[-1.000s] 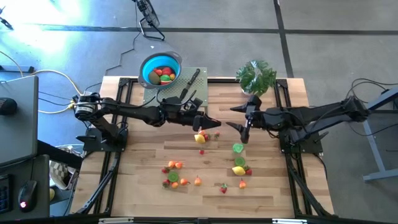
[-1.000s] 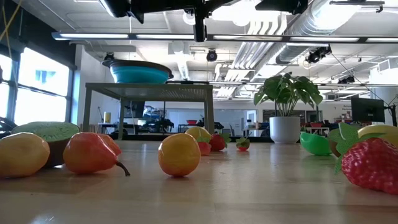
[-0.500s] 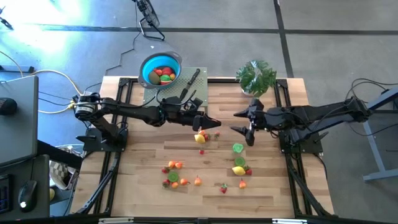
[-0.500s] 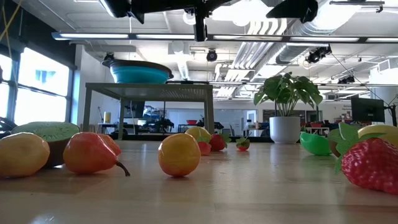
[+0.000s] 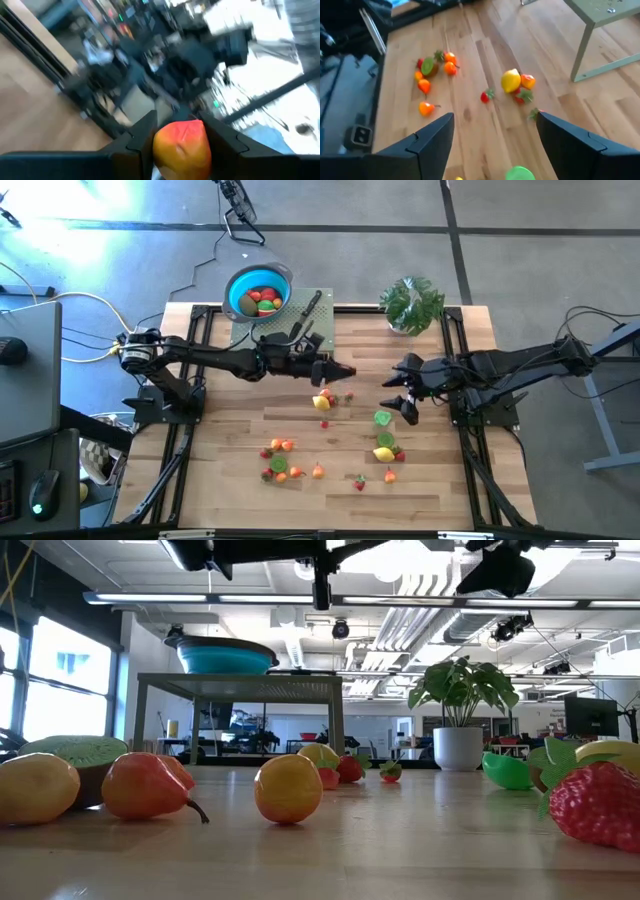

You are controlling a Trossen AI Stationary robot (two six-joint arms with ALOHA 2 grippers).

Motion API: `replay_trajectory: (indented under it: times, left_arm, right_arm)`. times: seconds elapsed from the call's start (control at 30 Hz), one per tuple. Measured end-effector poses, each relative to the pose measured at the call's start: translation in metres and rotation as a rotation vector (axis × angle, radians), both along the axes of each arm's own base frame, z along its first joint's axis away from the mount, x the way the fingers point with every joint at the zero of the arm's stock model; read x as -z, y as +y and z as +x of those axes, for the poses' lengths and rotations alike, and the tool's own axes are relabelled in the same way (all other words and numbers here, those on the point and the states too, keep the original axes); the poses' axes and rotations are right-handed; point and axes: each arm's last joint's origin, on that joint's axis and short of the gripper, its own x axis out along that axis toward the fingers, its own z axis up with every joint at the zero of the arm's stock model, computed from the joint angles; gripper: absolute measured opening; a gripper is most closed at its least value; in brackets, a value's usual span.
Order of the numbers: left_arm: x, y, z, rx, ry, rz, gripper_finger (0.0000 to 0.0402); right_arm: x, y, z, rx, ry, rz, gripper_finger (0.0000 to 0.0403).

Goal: Pick & Place Fruit
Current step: Put the orange pear into the strainer bowl on the shelf

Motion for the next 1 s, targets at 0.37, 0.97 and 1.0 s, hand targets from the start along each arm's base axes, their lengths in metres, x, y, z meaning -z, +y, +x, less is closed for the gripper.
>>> replay_trajectory:
  times: [0.37, 0.97, 1.0]
  left_arm:
    - [-0.008, 0.049, -0.010, -0.296, -0.055, 0.088, 0.0127]
    - [-0.066, 0.052, -0.102, -0.801, 0.219, 0.279, 0.0127]
    - [-0.069, 0.053, -0.110, -0.834, 0.238, 0.285, 0.0127]
  right_arm:
    - [0.006, -0.002, -0.005, -0.092, 0.082, -0.153, 0.0276]
    - [0.006, -0.036, -0.002, 0.029, 0.098, -0.254, 0.0276]
    - [0.005, -0.038, -0.002, 0.040, 0.098, -0.254, 0.0276]
